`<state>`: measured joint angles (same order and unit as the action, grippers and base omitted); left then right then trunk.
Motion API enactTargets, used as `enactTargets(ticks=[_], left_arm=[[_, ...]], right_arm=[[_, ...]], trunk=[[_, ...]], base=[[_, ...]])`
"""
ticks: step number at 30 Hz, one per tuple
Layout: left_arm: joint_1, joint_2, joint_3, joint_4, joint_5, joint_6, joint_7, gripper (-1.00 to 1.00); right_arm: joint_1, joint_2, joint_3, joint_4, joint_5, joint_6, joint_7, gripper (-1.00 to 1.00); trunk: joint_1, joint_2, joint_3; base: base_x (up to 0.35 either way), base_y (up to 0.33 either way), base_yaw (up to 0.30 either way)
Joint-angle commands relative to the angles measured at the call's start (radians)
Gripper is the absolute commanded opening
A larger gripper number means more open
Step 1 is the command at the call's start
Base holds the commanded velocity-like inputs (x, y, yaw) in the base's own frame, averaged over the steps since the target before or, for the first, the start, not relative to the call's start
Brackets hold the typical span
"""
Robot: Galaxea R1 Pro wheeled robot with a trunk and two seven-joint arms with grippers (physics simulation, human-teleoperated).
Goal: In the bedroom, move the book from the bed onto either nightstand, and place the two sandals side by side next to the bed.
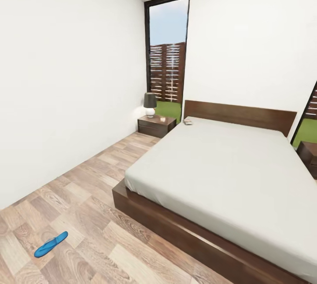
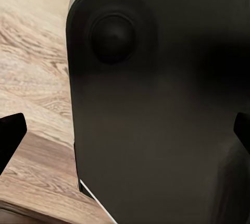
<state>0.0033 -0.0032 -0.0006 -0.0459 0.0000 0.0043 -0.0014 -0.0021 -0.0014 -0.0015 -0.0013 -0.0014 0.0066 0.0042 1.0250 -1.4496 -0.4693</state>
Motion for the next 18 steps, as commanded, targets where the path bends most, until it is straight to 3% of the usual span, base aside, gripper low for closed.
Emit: enactTargets(ticks=[1,18], left_arm=[[0.001,-0.001,0.0,-0.002,0.0,0.0,0.0,1.0],[0.0,-0.001,-0.001,-0.002,0.0,-0.002,0.0,1.0]], right_arm=[[0.0,0.0,0.0,0.0,0.0,0.0,0.0,1.0],[0.0,0.0,0.0,0.0,0.0,0.0,0.0,1.0]], trunk=[[0.0,0.0,-0.001],[0.0,0.0,-0.001]], base=[[0.0,0.0,0.284],[0.0,0.0,0.292]])
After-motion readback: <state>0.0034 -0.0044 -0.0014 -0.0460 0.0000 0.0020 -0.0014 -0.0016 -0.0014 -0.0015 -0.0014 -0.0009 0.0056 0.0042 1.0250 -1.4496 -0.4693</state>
